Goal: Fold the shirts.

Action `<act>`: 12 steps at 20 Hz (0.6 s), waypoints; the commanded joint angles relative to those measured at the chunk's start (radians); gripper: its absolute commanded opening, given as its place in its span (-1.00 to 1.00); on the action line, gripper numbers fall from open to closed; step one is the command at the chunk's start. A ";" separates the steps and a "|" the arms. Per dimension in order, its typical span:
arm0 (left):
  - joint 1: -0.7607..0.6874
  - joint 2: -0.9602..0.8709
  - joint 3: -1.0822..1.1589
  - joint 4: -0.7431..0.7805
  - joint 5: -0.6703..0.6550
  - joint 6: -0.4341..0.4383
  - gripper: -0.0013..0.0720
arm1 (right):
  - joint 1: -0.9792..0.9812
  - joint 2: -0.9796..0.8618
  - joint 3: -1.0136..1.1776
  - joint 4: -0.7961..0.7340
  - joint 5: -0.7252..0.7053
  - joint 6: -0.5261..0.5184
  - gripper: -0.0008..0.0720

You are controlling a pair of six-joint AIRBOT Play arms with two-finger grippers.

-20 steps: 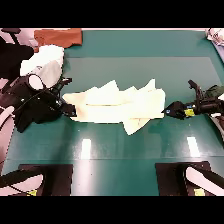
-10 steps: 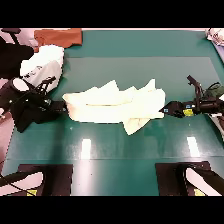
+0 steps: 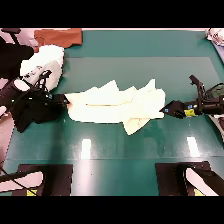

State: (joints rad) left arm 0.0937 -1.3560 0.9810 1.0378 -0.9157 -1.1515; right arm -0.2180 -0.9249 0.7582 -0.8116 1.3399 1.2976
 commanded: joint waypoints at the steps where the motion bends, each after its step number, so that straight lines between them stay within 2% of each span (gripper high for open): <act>1: -0.001 -0.071 0.002 -0.037 0.036 0.035 0.68 | 0.001 0.002 0.000 0.000 0.025 0.024 0.25; 7: -0.001 -0.101 0.002 -0.085 0.040 0.088 0.67 | 0.010 0.003 0.000 0.000 0.025 0.051 0.25; 9: -0.001 -0.100 0.002 -0.153 0.009 0.143 -0.23 | 0.043 0.002 0.000 -0.001 0.015 0.063 0.25; 10: -0.001 -0.100 0.002 -0.204 -0.009 0.180 -0.48 | 0.069 0.002 0.000 -0.002 -0.002 0.071 0.24; 11: -0.001 -0.100 0.002 -0.252 -0.026 0.218 -0.88 | 0.097 0.002 0.000 -0.002 -0.020 0.074 0.24; 12: -0.001 -0.099 0.002 -0.286 -0.040 0.237 -0.90 | 0.128 0.002 0.000 -0.002 -0.037 0.076 0.24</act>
State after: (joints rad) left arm 0.0925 -1.4540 0.9817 0.8680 -0.9108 -1.0000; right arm -0.1486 -0.9234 0.7582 -0.8124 1.3434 1.3590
